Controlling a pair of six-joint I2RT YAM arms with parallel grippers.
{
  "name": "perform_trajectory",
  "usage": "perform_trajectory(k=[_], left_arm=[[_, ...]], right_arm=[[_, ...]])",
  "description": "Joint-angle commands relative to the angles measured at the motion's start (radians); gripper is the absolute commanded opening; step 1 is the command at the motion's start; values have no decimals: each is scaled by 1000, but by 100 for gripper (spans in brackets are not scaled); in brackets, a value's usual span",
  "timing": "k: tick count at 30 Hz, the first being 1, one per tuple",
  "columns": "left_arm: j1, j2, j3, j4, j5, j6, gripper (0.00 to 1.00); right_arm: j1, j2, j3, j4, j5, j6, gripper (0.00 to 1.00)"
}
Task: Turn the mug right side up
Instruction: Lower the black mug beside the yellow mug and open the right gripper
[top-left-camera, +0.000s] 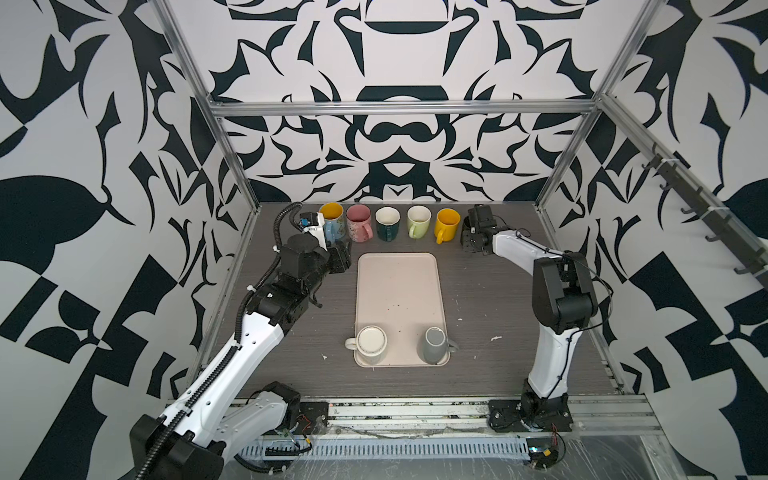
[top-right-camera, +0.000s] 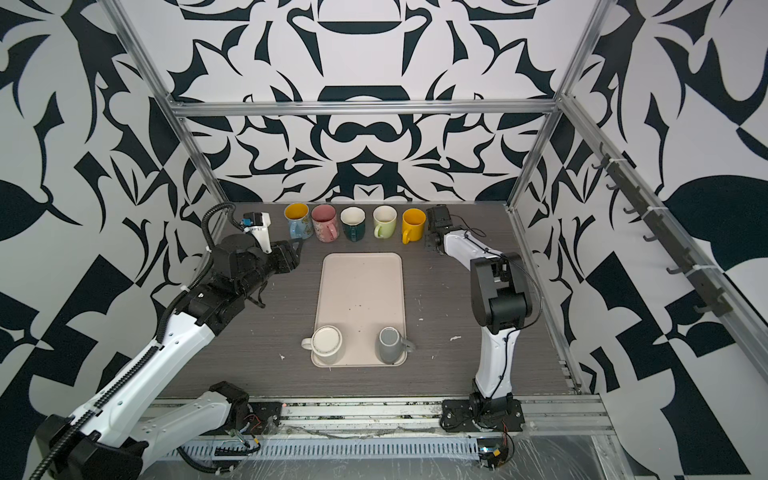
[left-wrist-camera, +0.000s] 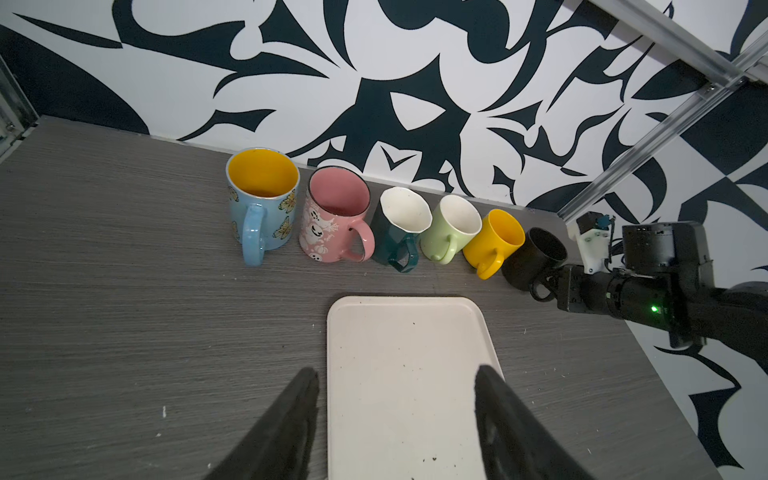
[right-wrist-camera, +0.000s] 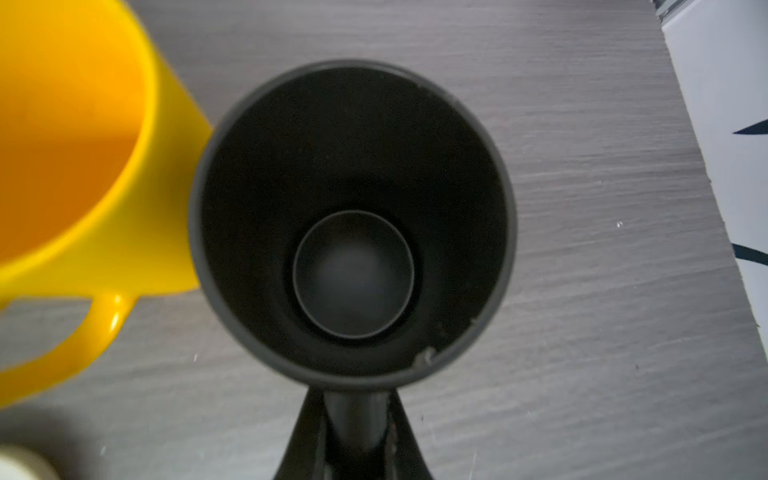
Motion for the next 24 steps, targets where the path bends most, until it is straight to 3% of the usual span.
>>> perform_trajectory(k=[1,15,24], left_arm=[[6,-17,-16,-18,-21,-15,63],[7,-24,-18,-27,-29,-15,63],[6,-38,-29,-33,-30,-10,64]], right_arm=[[-15,-3,61,52,1,18,0],[-22,58,102,38,-4,28,1],[-22,28,77,35,-17,38,29]])
